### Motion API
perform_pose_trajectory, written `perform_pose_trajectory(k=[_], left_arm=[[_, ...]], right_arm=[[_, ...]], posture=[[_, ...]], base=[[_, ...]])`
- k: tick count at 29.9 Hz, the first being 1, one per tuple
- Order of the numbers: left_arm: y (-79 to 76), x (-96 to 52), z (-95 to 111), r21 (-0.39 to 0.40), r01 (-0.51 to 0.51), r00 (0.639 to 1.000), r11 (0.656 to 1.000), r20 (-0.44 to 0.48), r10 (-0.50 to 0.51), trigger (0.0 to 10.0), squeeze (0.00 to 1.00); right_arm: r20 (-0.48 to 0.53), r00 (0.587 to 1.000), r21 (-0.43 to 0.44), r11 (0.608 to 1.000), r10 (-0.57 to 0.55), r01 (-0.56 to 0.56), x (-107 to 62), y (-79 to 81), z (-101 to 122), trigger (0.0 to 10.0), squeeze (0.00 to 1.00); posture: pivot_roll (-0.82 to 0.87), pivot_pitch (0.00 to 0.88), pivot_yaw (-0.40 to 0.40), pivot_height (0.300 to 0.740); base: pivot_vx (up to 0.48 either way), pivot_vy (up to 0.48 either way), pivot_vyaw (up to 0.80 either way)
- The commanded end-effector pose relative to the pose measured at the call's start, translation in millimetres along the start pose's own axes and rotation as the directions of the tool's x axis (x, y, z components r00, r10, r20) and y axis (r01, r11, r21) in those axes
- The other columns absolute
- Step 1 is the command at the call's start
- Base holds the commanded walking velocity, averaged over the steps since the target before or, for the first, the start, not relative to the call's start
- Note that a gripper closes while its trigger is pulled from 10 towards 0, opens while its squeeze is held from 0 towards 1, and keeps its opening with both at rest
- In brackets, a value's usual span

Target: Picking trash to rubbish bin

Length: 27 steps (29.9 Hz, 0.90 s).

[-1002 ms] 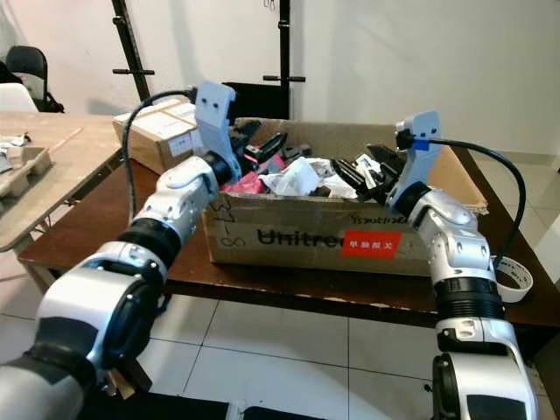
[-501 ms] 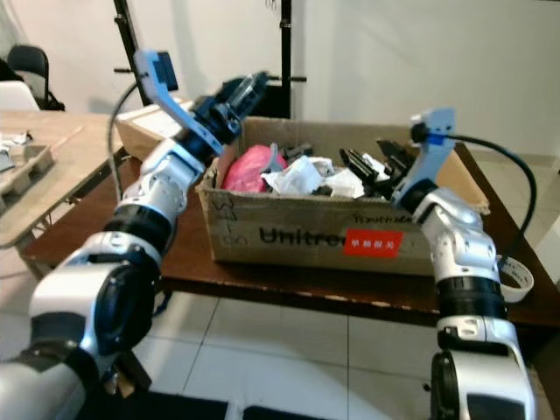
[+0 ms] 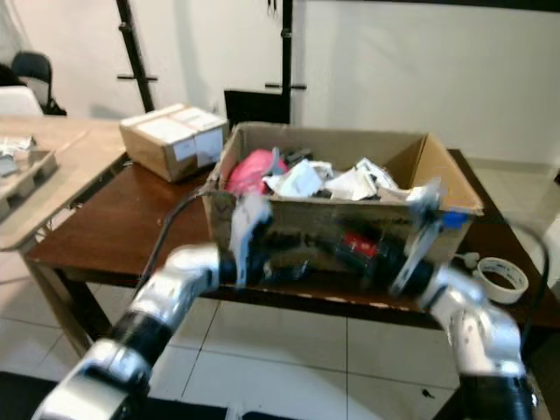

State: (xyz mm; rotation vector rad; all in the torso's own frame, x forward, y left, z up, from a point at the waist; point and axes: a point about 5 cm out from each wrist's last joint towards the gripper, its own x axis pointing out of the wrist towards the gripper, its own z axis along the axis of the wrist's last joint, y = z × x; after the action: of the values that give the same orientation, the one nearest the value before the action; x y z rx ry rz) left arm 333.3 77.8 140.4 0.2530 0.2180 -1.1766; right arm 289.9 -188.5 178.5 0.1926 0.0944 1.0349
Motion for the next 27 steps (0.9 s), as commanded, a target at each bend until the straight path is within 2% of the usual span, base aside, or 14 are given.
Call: perform_pose_trajectory(k=[1,4,7,8,11,14,17,18,20,23,24,25,26,27], left_arm=[[-4.1,0.0,-0.2,0.054,-0.003,0.998,0.999,-0.064,0.006,10.0,0.00],[-21.5,-2.7,-37.3,-0.005,0.012,0.976,1.000,-0.216,-0.013,10.0,0.00],[-34.4,-6.8,-79.6,-0.049,-0.050,0.934,0.998,-0.355,0.029,10.0,0.00],[-34.4,-6.8,-79.6,-0.049,-0.050,0.934,0.998,-0.355,0.029,10.0,0.00],[-48.4,-5.0,-111.0,-0.163,-0.170,0.910,0.972,-0.405,0.091,10.0,0.00],[-61.5,-4.8,-124.9,-0.201,-0.181,0.888,0.963,-0.455,0.072,10.0,0.00],[-73.7,-6.5,-140.9,-0.241,-0.212,0.872,0.947,-0.485,0.071,10.0,0.00],[-73.7,-6.5,-140.9,-0.241,-0.212,0.872,0.947,-0.485,0.071,10.0,0.00],[-66.1,-9.4,-155.2,-0.200,-0.404,0.850,0.893,-0.444,0.285,10.0,0.00],[-64.0,-34.4,-189.9,-0.286,-0.688,0.682,0.667,-0.568,0.460,10.0,0.00],[-64.0,-34.4,-189.9,-0.286,-0.688,0.682,0.667,-0.568,0.460,10.0,0.00],[-69.1,-59.2,-211.8,-0.224,-0.804,0.536,0.551,-0.675,0.507,10.0,0.00],[-71.6,-68.3,-218.6,-0.203,-0.836,0.485,0.511,-0.708,0.513,10.0,0.00],[-71.6,-68.3,-218.6,-0.203,-0.836,0.485,0.511,-0.708,0.513,10.0,0.00]], right_arm=[[-0.090,0.996,-0.003,1.000,0.026,-0.026,3.5,4.6,-13.5,10.0,0.00],[-0.251,0.968,0.029,1.000,-0.003,0.011,-1.3,8.6,-52.9,10.0,0.00],[-0.430,0.898,0.024,0.993,-0.096,0.117,-8.4,5.1,-99.7,10.0,0.00],[-0.430,0.898,0.024,0.993,-0.096,0.117,-8.4,5.1,-99.7,10.0,0.00],[-0.576,0.803,0.021,0.979,-0.154,0.203,-17.1,7.7,-146.2,10.0,0.00],[-0.627,0.767,0.049,0.975,-0.139,0.217,-19.8,15.4,-167.5,10.0,0.00],[-0.698,0.674,-0.004,0.943,-0.242,0.334,-22.3,14.8,-194.3,10.0,0.00],[-0.698,0.674,-0.004,0.943,-0.242,0.334,-22.3,14.8,-194.3,10.0,0.00],[-0.689,0.562,-0.167,0.855,-0.458,0.491,-23.9,6.0,-212.1,10.0,0.00],[-0.676,0.489,-0.123,0.738,-0.552,0.663,-27.8,9.2,-229.1,10.0,0.00],[-0.676,0.489,-0.123,0.738,-0.552,0.663,-27.8,9.2,-229.1,10.0,0.00],[-0.686,0.429,-0.117,0.671,-0.588,0.732,-35.4,13.8,-240.5,10.0,0.00],[-0.693,0.400,-0.116,0.641,-0.600,0.759,-39.1,15.7,-244.6,10.0,0.00],[-0.693,0.400,-0.116,0.641,-0.600,0.759,-39.1,15.7,-244.6,10.0,0.00]], posture=[[0.00,0.105,-0.003,0.740],[0.00,0.100,0.001,0.740],[0.00,0.096,0.002,0.740],[0.00,0.096,0.002,0.740],[0.00,0.085,0.001,0.740],[0.00,0.081,-0.002,0.740],[0.00,0.071,-0.005,0.740],[0.00,0.071,-0.005,0.740],[0.00,0.059,-0.010,0.740],[0.00,0.049,-0.015,0.740],[0.00,0.049,-0.015,0.740],[-0.01,0.037,-0.015,0.740],[-0.01,0.037,-0.015,0.740],[-0.01,0.037,-0.015,0.740]], base=[[0.000,0.000,0.00],[0.000,0.000,0.00],[0.000,0.000,0.00],[0.000,0.000,0.00],[0.000,0.000,0.00],[0.000,0.000,0.00],[0.000,0.000,0.00],[0.000,0.000,0.00],[0.000,0.000,0.00],[0.000,0.000,0.00],[0.000,0.000,0.00],[0.000,0.000,0.00],[0.000,0.000,0.00],[0.000,0.000,0.00]])
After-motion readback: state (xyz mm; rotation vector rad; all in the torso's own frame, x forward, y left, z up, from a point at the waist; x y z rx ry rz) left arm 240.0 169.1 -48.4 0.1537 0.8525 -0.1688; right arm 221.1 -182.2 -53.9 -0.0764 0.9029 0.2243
